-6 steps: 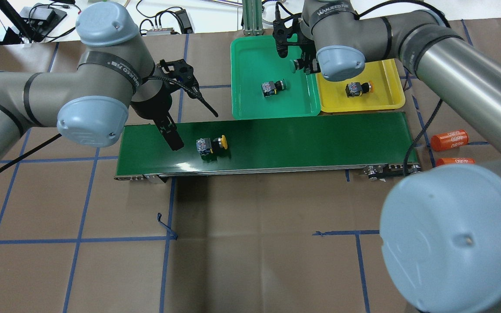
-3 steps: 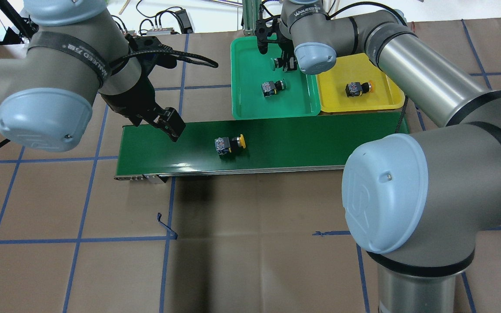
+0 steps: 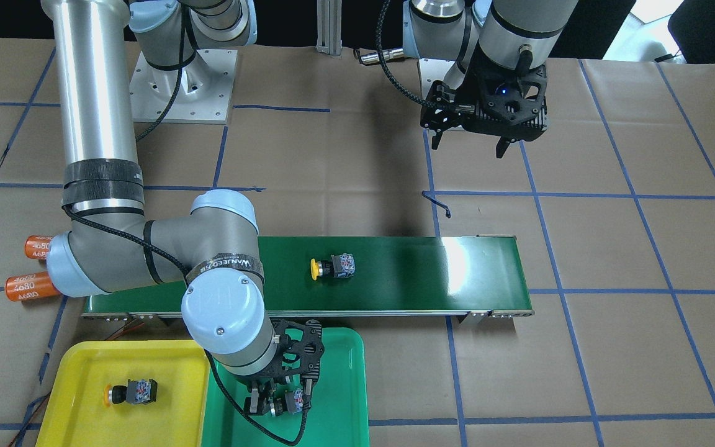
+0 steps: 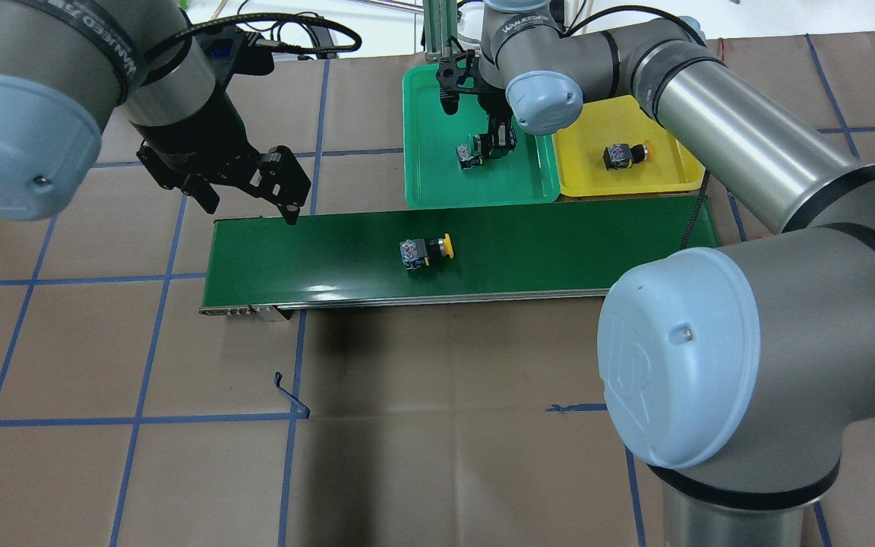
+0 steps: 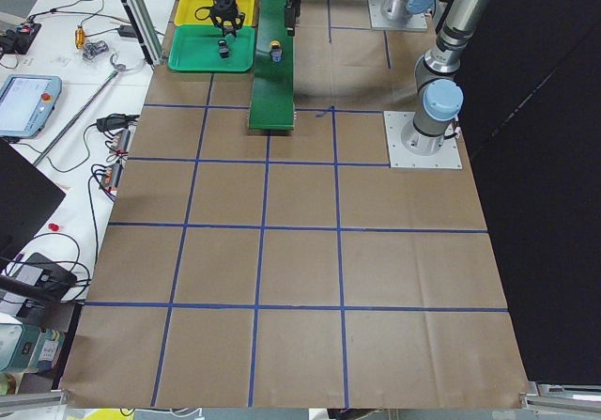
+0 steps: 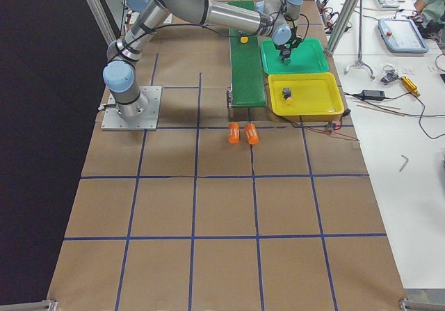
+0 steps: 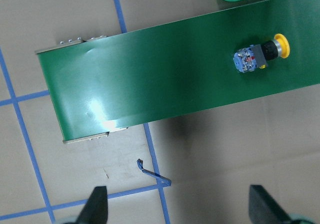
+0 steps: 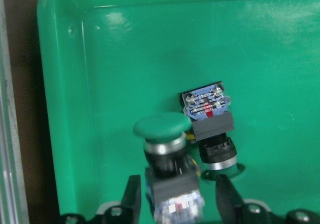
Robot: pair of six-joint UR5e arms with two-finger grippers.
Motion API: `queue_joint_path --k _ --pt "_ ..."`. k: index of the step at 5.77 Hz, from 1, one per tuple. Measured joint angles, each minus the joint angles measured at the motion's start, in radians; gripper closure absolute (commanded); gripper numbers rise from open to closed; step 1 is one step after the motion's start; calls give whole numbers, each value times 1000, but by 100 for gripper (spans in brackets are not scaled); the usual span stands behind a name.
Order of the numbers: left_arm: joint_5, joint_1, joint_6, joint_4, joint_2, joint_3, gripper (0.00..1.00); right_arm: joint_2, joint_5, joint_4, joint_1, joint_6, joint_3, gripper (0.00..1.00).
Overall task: Sort buttons by color to trays
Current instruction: 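Grasp the belt's yellow button with right while left rises to rest, then carry the yellow button with the right gripper into the yellow tray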
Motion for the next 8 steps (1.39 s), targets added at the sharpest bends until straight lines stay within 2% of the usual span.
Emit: queue_joint_path --k 2,3,4,5,6,8 --pt "-7 21 -26 -3 14 0 2 -68 -10 56 -10 5 2 0" --pt "-8 24 -30 1 15 1 2 -127 -13 153 -17 6 13 0" --pt "-9 25 -31 10 16 -1 2 -204 -14 241 -17 6 61 0" --pt "-10 25 -27 30 16 -7 2 -304 -14 276 -15 1 168 0" --pt "-11 25 -25 50 15 -12 2 -397 -12 227 -15 -11 306 0" --pt "-36 26 -26 99 8 -13 2 -462 -11 -82 -17 -51 556 0"
